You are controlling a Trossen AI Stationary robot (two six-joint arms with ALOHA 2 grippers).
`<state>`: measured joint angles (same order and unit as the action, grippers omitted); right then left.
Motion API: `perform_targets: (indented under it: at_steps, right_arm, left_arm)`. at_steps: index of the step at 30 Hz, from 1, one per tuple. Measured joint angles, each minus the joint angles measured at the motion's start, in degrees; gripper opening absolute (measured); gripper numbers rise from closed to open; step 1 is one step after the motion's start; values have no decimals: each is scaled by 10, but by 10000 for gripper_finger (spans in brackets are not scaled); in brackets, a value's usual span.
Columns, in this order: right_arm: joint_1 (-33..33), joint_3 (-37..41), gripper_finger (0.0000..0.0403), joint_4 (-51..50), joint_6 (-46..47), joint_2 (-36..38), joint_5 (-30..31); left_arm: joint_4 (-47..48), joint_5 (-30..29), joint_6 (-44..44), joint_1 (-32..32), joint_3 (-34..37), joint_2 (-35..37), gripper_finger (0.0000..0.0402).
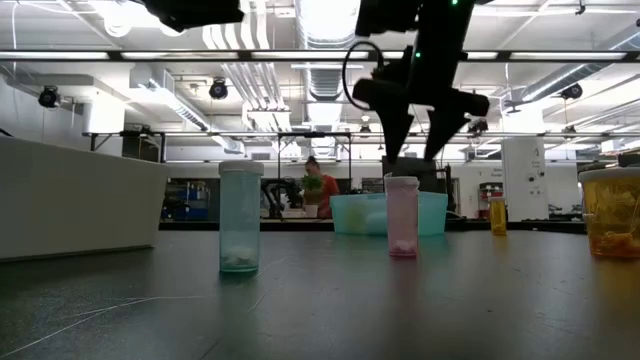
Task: Pick and place medicine bottles into bin by pill shape (circle, oval)
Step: Put the top orange capsule bottle into the blue bin
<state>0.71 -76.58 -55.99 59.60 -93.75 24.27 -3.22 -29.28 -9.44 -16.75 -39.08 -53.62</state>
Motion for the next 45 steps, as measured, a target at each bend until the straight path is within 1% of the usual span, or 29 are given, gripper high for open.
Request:
perform_targets:
  at_steps: [2, 4, 10, 15, 31, 35, 42, 45]
  right_arm:
    - [0, -4, 313, -25, 32, -13, -2]
    - [0, -4, 315, -24, 54, -20, -2]
    - [0, -2, 315, 27, 59, -36, 2]
    - [-7, -2, 315, 30, 65, -49, 29]
    - [-17, 4, 290, 70, 57, -107, 29]
    - [-18, 4, 272, 73, 59, -112, 29]
    - [-17, 4, 211, 73, 64, -109, 27]
    - [-18, 4, 195, 73, 58, -108, 14]
  left_arm:
    - [-4, 0, 0, -4, 13, 21, 206]
    - [-3, -1, 0, -7, 29, 42, 206]
    - [-22, 0, 0, -11, 57, 84, 206]
    - [-25, 0, 0, -12, 67, 106, 206]
    - [-30, -1, -3, -13, 66, 99, 206]
    - [-37, -1, -4, -13, 66, 99, 206]
    - [-42, -1, -10, -13, 66, 97, 206]
    - [-43, -2, -10, -13, 66, 96, 206]
